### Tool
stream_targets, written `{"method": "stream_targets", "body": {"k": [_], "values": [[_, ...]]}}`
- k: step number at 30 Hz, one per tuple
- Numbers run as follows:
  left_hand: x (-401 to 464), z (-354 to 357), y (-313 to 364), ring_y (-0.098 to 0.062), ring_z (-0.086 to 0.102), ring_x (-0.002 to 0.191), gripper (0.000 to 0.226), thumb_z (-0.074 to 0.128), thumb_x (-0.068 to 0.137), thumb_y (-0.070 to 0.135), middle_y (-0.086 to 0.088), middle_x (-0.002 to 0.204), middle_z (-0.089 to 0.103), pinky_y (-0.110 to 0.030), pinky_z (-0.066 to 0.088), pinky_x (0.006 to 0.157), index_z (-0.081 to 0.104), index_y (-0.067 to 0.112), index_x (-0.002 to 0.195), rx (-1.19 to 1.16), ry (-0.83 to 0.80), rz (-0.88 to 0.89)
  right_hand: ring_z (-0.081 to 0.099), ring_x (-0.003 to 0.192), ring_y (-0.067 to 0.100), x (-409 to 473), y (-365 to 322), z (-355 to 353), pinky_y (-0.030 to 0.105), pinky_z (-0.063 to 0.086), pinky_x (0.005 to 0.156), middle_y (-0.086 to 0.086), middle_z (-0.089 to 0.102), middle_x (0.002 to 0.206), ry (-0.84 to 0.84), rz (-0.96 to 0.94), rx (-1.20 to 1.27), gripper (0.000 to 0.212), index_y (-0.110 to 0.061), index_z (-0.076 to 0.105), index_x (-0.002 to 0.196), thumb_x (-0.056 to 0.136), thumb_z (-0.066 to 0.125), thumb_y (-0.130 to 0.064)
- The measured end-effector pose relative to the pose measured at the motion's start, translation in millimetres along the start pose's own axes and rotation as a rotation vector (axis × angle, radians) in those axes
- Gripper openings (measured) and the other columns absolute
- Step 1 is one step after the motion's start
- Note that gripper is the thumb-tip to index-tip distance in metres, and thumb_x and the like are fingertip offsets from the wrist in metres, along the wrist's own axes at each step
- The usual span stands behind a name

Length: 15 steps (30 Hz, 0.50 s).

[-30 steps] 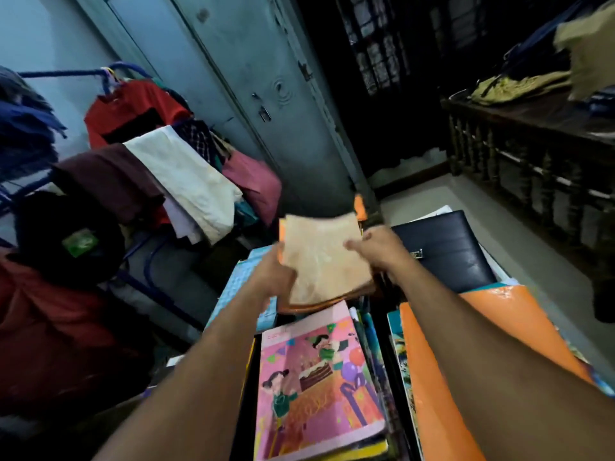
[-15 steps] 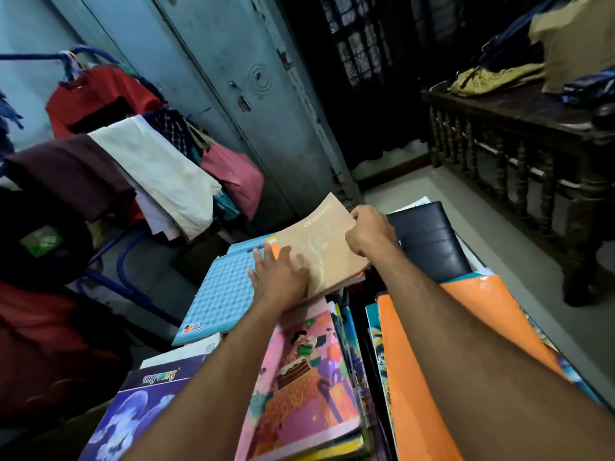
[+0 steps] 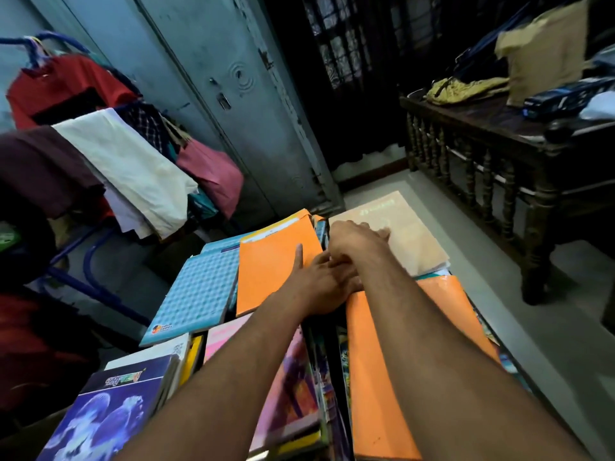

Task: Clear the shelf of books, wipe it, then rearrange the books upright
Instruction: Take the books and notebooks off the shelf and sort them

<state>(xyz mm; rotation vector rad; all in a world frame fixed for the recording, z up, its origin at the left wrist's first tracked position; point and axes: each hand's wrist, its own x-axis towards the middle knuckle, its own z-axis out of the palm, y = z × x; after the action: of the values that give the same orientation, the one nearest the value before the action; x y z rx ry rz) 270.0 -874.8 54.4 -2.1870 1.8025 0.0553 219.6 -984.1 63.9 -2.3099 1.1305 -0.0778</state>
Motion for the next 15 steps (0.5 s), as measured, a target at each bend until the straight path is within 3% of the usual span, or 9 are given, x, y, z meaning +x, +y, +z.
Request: {"method": "stream_targets", "body": {"k": [3,6,8,11,13,15], "values": [[-2,-5,-8,-0.018,0.011,0.154,0.052,0.029,0.107,0.047,0.008,0.164,0.027,-0.068,0.0,0.118,0.03,0.031,0.156,0.006,0.065,-0.008,0.035,0.141,0.032,-2,-5,5,0.065,0.017,0.114,0.007,0.045,0.148,0.07,0.036,-0.01,0.044,-0.023,0.05,0.14,0.096,0.051,-0.028],[-4,12,-23,-0.024,0.011,0.153,0.059,0.042,0.099,0.05,0.002,0.163,0.025,-0.066,0.019,0.117,0.036,0.026,0.152,-0.093,0.233,-0.118,0.045,0.132,0.033,6,-7,8,0.055,0.029,0.112,0.01,0.055,0.139,0.131,-0.02,0.162,0.038,-0.021,0.06,0.128,0.096,0.046,-0.037],[-10,20,-33,-0.03,0.02,0.149,0.068,0.047,0.092,0.045,-0.006,0.163,0.02,-0.062,0.028,0.113,0.03,0.023,0.154,-0.171,0.266,-0.137,0.056,0.117,0.035,11,-15,13,0.042,0.044,0.096,0.016,0.063,0.127,0.093,-0.132,0.312,0.039,-0.012,0.065,0.116,0.098,0.043,-0.038],[-19,18,-40,-0.029,0.029,0.144,0.073,0.055,0.092,0.025,-0.004,0.164,0.011,-0.06,0.025,0.113,0.023,0.023,0.157,-0.265,0.193,-0.119,0.059,0.098,0.034,13,-22,22,0.036,0.043,0.078,0.02,0.066,0.113,0.069,-0.192,0.418,0.039,-0.006,0.065,0.105,0.101,0.043,-0.039],[-25,13,-50,-0.026,0.035,0.141,0.075,0.056,0.087,0.026,-0.001,0.161,0.021,-0.06,0.025,0.115,0.028,0.024,0.156,-0.41,0.212,-0.09,0.06,0.102,0.035,14,-22,26,0.038,0.045,0.082,0.02,0.066,0.115,0.094,-0.182,0.415,0.041,-0.006,0.064,0.115,0.099,0.047,-0.04],[-31,11,-62,-0.025,0.044,0.131,0.077,0.056,0.077,0.033,-0.002,0.149,0.036,-0.053,0.035,0.112,0.038,0.02,0.15,-0.479,0.249,-0.063,0.06,0.11,0.037,14,-23,27,0.037,0.046,0.084,0.022,0.065,0.119,0.132,-0.169,0.377,0.043,-0.006,0.062,0.123,0.096,0.052,-0.037]]}}
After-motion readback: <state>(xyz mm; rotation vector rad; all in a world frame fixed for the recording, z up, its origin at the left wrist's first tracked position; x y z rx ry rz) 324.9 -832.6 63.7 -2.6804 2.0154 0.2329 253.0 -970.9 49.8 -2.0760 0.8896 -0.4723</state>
